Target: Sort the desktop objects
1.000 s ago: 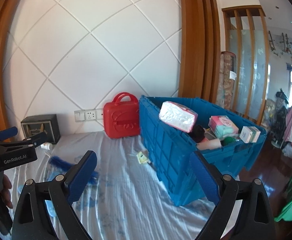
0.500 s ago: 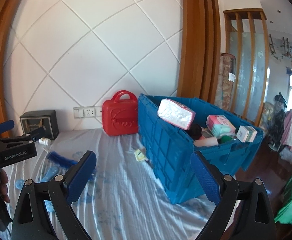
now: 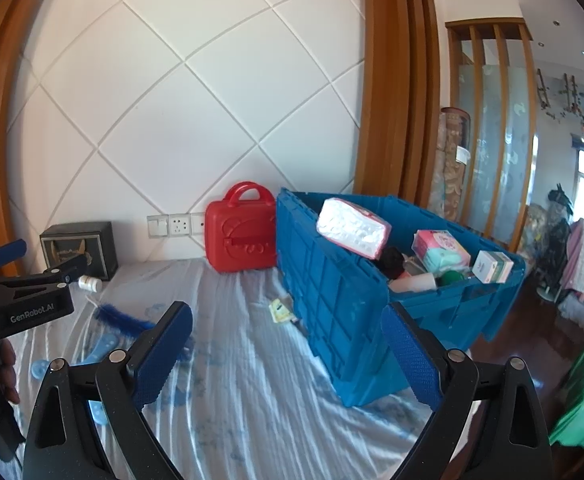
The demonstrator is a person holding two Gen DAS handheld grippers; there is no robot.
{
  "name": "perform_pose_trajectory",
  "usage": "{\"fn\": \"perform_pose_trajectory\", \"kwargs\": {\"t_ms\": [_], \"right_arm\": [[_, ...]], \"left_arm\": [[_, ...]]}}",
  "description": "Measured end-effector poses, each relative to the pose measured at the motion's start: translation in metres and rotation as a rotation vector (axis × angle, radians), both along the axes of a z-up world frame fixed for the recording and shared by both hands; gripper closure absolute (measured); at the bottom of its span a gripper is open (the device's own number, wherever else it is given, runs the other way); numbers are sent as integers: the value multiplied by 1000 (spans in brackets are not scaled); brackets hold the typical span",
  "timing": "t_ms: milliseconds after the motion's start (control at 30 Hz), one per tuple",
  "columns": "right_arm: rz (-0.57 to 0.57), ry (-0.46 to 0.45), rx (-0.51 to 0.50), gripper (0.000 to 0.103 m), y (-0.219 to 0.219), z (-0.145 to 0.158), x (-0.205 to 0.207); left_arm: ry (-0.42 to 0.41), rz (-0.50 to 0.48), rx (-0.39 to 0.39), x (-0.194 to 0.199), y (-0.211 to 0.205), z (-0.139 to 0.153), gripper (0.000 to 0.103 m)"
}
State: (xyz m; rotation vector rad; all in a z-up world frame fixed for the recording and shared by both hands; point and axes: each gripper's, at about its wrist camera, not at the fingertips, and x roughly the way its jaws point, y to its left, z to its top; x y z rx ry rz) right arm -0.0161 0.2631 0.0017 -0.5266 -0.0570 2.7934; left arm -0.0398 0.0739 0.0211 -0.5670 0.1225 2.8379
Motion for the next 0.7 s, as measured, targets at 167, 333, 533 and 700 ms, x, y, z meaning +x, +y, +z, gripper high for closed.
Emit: {"fn": "perform_pose_trajectory", "kwargs": {"t_ms": [167,333,533,700], "right_arm": [[-3,1,0,6,-1,0,1],[-12,10,2,6,-1,2,3],[-17,12,0,6,0,2,5],[-19,12,7,6,-1,2,6]], "left_arm": [[3,-4,-7,1,-1,-3,0],[7,43,-15,0,-7,-5,0],[30,62,-34,3,-9,-4,0],[36,89,-19,2,-14,-4,0]]}}
